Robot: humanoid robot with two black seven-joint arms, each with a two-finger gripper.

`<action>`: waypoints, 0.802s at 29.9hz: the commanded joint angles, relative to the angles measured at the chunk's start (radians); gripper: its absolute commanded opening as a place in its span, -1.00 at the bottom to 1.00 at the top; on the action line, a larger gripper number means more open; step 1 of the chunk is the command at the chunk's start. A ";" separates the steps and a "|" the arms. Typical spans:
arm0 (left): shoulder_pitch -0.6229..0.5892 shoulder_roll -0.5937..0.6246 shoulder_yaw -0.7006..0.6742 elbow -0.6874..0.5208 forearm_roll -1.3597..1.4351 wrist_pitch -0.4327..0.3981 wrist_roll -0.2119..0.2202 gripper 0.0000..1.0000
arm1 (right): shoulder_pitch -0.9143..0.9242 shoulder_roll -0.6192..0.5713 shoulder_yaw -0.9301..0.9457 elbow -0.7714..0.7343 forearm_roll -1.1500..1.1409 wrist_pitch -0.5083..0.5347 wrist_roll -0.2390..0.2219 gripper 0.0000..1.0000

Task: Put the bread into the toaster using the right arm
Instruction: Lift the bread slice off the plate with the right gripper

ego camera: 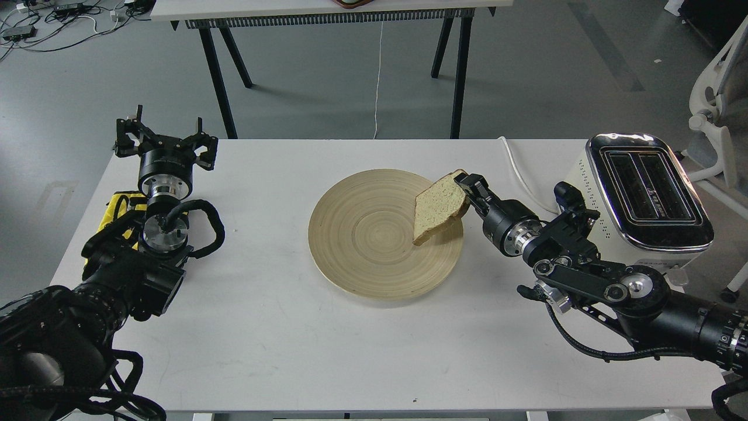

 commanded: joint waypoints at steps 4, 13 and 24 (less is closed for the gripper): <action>0.000 0.000 0.001 0.000 0.000 0.000 0.000 1.00 | 0.006 0.000 -0.001 0.000 0.000 0.001 0.000 -0.62; 0.000 0.000 0.001 0.000 0.000 0.000 0.000 1.00 | 0.061 -0.032 0.020 0.080 0.000 -0.002 -0.002 -0.62; 0.000 0.000 0.001 0.000 0.000 0.000 0.000 1.00 | 0.172 -0.256 0.033 0.182 0.004 0.005 -0.008 -0.62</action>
